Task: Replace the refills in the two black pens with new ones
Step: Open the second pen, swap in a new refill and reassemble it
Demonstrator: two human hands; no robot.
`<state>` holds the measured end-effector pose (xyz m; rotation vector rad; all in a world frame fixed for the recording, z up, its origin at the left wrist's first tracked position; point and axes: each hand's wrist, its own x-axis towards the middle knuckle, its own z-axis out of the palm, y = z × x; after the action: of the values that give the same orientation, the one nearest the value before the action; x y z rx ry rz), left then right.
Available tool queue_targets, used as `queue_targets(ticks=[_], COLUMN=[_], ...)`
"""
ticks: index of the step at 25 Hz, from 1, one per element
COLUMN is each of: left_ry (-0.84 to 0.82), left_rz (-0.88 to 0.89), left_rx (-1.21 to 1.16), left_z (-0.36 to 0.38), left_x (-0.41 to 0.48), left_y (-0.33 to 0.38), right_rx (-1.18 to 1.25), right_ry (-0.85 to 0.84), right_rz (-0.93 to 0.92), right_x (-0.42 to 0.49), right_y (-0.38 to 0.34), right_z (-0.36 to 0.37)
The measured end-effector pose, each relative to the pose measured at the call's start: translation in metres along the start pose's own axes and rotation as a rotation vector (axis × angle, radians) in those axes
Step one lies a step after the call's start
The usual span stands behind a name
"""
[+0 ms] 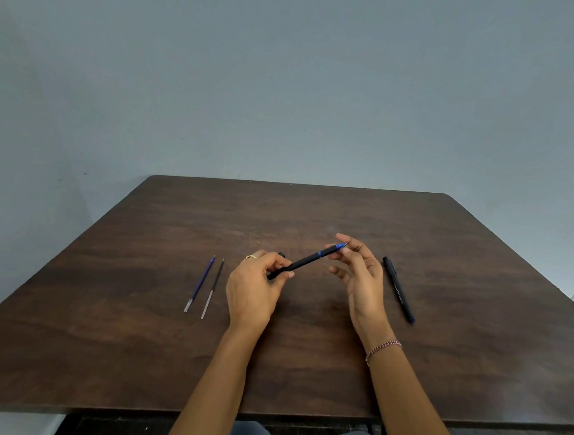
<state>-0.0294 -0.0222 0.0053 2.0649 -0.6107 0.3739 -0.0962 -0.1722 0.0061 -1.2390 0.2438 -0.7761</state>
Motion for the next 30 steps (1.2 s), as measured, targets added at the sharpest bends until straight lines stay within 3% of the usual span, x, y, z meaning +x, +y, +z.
queue_targets(ticks=[8, 14, 30], left_ry=[0.011, 0.007, -0.002], left_rz=[0.001, 0.004, 0.025], left_rx=[-0.014, 0.002, -0.006], left_z=[0.0006, 0.0014, 0.0025], left_x=[-0.0004, -0.0008, -0.0010], left_y=[-0.0007, -0.0015, -0.0031], right_rx=[-0.059, -0.021, -0.002], right_ry=[0.040, -0.063, -0.046], right_rz=[-0.043, -0.065, -0.063], right_x=[0.0001, -0.0011, -0.0025], right_y=[0.0003, 0.0008, -0.0002], right_z=[0.0027, 0.0002, 0.0024])
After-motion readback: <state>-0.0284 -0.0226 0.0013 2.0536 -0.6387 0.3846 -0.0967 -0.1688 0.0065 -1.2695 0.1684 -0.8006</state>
